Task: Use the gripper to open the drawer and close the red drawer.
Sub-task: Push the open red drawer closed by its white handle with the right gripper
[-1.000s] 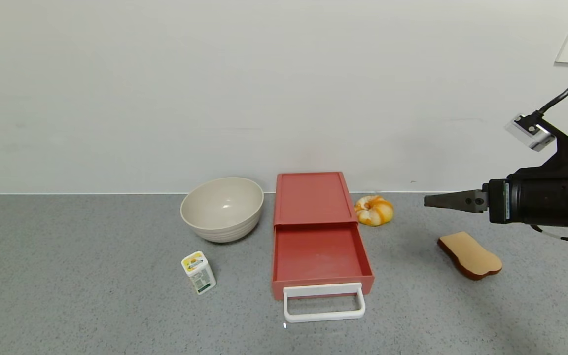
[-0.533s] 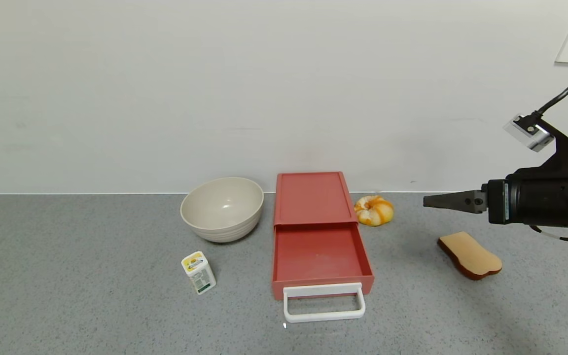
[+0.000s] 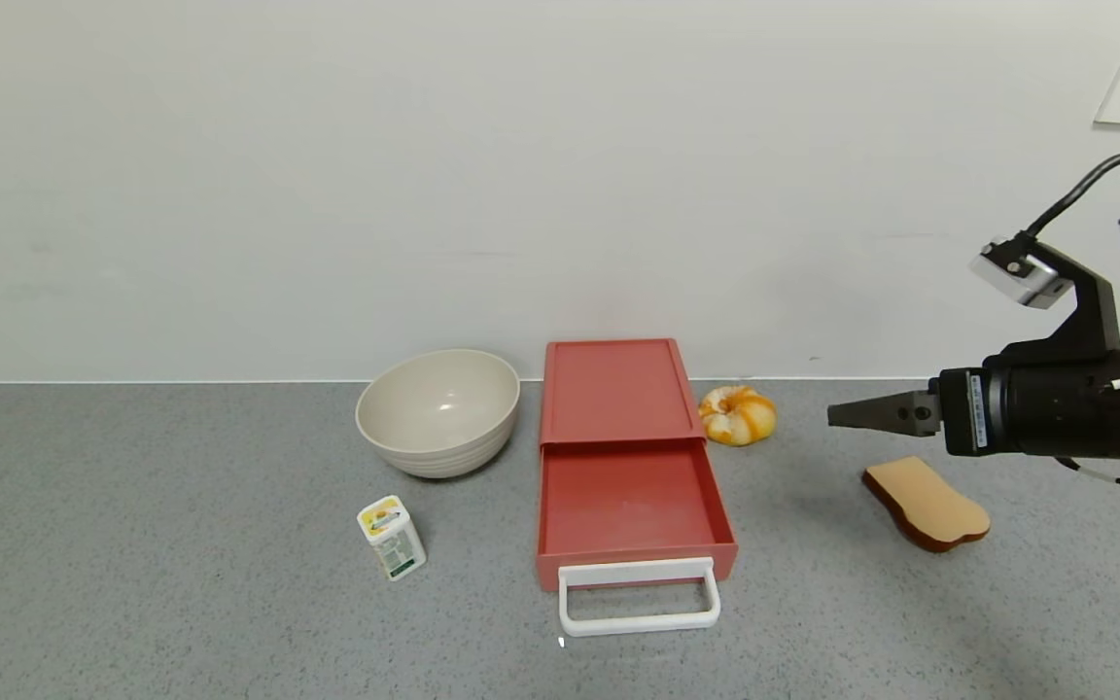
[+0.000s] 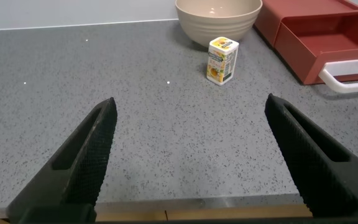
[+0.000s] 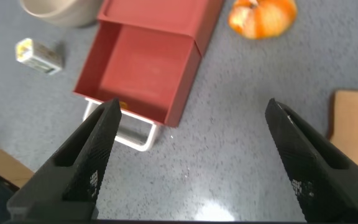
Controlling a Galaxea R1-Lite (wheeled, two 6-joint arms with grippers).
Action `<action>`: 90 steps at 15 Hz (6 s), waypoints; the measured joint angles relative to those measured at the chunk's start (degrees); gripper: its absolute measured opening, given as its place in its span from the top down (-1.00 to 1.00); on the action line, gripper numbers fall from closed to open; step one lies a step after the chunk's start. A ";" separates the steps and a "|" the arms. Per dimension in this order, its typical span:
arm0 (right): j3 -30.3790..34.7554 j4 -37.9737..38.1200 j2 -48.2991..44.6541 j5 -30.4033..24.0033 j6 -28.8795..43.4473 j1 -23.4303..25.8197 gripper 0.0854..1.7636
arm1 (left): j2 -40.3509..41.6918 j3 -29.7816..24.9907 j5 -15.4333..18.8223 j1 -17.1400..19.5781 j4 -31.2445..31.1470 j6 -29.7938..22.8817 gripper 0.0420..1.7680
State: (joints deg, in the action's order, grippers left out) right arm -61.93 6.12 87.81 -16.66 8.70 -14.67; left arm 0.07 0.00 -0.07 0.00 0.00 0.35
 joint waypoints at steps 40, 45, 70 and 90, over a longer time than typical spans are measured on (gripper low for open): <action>-43.36 38.83 41.68 30.35 34.18 -34.83 -0.94 | 0.00 0.00 0.00 0.00 -0.11 0.09 -0.94; -46.26 39.06 44.00 30.39 34.49 -34.65 -0.94 | 0.00 0.00 0.02 0.00 -0.10 0.09 -0.94; -51.44 30.78 49.09 34.35 30.32 -31.52 -0.94 | 0.00 0.00 0.02 0.00 -0.10 -0.05 -0.94; -51.44 13.36 52.82 34.30 19.71 -26.45 -0.94 | 0.00 0.00 0.02 0.00 -0.18 0.09 -0.94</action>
State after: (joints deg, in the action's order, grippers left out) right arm -113.37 19.48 140.63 17.64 28.42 -41.12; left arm 0.07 0.00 -0.05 0.00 -0.18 0.44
